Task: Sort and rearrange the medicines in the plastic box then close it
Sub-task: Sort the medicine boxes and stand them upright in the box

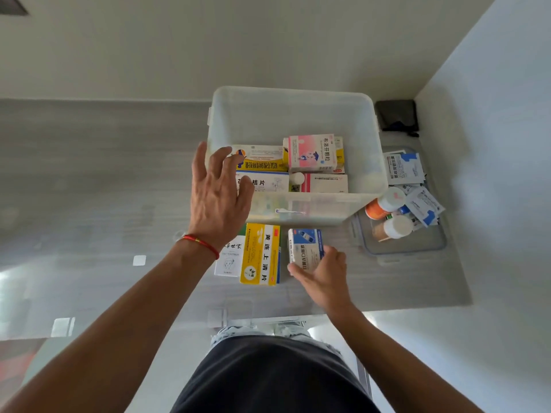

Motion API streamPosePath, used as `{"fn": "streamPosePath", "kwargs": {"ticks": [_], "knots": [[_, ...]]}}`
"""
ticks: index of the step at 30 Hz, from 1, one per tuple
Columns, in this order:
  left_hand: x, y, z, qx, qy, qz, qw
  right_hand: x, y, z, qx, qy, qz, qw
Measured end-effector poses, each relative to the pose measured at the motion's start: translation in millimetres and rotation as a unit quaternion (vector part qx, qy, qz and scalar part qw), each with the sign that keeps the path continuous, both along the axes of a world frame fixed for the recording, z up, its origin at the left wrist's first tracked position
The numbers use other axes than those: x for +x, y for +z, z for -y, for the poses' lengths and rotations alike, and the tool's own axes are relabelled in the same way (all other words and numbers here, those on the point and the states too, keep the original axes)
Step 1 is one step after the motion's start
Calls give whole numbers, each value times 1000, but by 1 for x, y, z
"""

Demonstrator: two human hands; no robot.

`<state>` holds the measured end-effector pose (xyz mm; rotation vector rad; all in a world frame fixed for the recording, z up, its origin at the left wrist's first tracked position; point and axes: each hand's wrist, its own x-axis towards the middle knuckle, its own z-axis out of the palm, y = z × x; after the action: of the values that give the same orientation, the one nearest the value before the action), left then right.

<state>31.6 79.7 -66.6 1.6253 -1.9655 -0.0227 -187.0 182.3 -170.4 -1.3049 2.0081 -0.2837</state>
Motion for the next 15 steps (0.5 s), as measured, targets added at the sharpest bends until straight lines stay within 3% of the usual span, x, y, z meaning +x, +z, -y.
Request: {"fn": "streamPosePath", "kwargs": {"ticks": [6,11,15], "knots": [[1,4,-2,37,3,3,999,12,3,21,10,44,32,998],[2,7,-2,125,17,45,991,-10,64,21,24,225,-31,974],[1,9,0,173,23,126,977,-25,153,51,-152,298,160,929]]}}
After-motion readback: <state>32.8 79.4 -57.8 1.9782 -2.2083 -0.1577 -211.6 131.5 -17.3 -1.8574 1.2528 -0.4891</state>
